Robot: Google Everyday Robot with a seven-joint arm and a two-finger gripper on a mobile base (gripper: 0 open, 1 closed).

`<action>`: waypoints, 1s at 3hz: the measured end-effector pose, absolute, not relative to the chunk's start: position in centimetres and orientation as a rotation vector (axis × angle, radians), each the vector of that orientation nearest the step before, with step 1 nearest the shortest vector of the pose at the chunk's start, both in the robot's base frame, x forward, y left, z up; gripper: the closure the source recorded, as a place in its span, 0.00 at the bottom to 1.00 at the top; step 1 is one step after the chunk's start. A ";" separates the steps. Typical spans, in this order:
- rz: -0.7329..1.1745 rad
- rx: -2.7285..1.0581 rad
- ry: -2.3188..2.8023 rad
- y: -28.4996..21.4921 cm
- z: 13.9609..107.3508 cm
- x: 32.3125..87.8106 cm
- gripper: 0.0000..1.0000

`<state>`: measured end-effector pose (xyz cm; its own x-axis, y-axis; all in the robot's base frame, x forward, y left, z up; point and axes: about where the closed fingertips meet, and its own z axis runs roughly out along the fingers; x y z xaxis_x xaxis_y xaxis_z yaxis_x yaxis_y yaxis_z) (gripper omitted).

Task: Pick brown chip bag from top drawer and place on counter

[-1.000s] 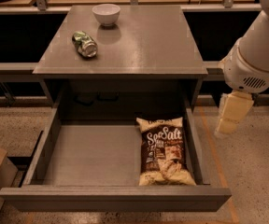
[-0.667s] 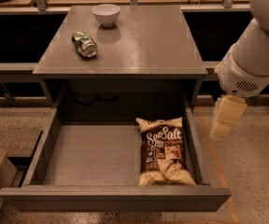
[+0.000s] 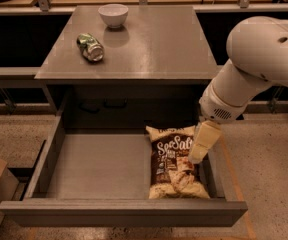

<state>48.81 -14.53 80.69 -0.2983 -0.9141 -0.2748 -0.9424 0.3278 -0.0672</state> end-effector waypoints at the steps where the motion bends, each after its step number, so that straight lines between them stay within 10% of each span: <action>1: 0.161 -1.671 2.331 -14.4 80.4 49.0 0.00; 3: 0.196 -1.617 2.415 -14.1 77.1 49.0 0.00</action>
Offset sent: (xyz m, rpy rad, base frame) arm -0.0052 -0.0047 -0.0219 -0.0580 0.0611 0.0061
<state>48.98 -14.13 77.07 -0.3657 -0.8932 -0.2619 -0.9237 0.3828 -0.0157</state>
